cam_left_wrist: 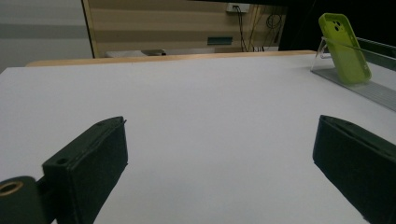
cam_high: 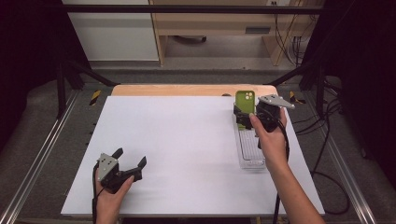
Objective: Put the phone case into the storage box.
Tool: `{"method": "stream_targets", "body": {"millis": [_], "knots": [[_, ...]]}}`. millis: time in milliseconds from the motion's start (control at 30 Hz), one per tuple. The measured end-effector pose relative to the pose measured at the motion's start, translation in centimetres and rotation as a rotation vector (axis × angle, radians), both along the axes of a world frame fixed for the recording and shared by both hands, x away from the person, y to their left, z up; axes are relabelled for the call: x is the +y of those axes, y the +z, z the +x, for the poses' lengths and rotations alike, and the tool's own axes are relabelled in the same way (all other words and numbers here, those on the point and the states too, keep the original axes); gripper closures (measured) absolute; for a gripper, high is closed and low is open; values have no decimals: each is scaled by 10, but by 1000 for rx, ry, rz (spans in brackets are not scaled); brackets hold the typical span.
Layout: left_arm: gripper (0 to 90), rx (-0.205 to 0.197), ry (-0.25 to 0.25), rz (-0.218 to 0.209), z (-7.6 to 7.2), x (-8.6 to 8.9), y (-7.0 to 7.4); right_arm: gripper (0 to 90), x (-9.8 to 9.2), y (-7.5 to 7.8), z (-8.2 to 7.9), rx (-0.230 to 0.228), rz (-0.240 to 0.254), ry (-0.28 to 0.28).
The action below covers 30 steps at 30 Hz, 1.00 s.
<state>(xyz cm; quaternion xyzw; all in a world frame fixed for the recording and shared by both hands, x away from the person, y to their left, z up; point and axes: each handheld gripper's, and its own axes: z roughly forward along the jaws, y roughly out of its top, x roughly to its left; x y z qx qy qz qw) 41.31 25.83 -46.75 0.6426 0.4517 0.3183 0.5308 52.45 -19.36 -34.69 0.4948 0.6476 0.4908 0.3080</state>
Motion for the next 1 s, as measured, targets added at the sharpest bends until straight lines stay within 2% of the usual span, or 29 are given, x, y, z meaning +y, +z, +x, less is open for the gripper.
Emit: {"method": "stream_targets", "body": {"millis": [167, 300, 367, 600, 667, 700, 1000], "knots": [[28, -7, -4, -21, -2, 5, 4, 38, 0, 4, -9, -55, 15, 0], [23, -24, -5, 21, -7, 10, 8, 39, -2, 4, -15, -80, 18, -4], [21, -26, 3, 28, -9, 15, 9, 41, -5, 2, -18, -95, 22, -7], [18, -32, 43, -13, -13, 38, 11, 35, -19, -1, -29, -125, 45, -37], [18, -30, 45, -29, -14, 43, 11, 34, -23, -1, -32, -141, 26, -56], [18, -32, 46, -28, -15, 45, 11, 35, -26, -2, -33, -147, 18, -61], [18, -45, 38, -18, -18, 52, 10, 35, -50, -5, -50, -180, 52, -59]]}}
